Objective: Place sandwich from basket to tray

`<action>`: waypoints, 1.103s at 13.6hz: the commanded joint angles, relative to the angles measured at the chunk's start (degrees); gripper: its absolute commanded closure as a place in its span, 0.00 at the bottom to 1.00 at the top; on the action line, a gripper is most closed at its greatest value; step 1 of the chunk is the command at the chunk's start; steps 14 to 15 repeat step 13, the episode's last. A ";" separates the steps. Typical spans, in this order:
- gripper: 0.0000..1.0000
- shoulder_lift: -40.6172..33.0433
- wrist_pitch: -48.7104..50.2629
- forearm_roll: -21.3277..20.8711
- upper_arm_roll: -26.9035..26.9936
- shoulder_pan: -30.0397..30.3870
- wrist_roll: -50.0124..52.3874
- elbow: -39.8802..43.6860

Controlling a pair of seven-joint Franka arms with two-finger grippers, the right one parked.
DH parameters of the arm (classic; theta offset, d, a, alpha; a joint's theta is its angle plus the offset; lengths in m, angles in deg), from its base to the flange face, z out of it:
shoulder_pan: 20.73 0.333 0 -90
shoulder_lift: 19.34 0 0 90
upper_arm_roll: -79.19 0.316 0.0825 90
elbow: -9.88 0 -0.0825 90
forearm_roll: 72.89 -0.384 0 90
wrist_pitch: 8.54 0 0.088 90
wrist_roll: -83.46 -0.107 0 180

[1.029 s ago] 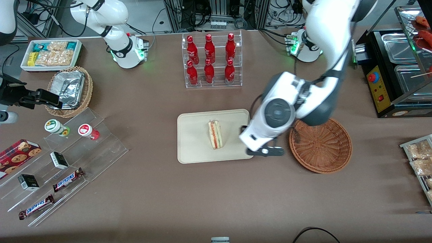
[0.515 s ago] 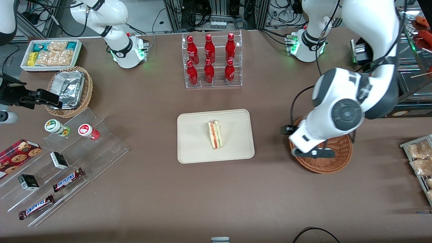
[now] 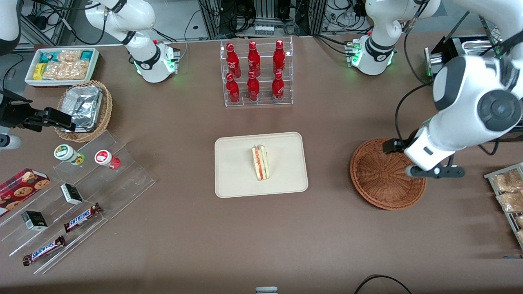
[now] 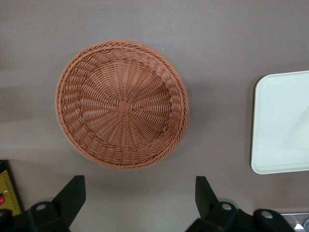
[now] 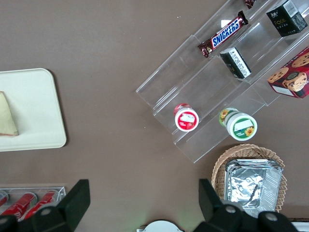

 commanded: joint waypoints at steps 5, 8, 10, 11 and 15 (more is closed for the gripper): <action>0.00 -9.15 2.71 -0.78 -0.38 2.37 -1.25 -4.42; 0.00 -11.27 3.15 -1.39 2.67 1.68 -1.43 -5.39; 0.00 -12.93 4.64 -1.39 3.22 1.32 -2.12 -5.22; 0.00 -13.20 5.78 -1.39 3.40 1.41 -3.70 -5.04; 0.00 -13.55 5.97 -1.31 3.31 1.67 -4.15 -4.95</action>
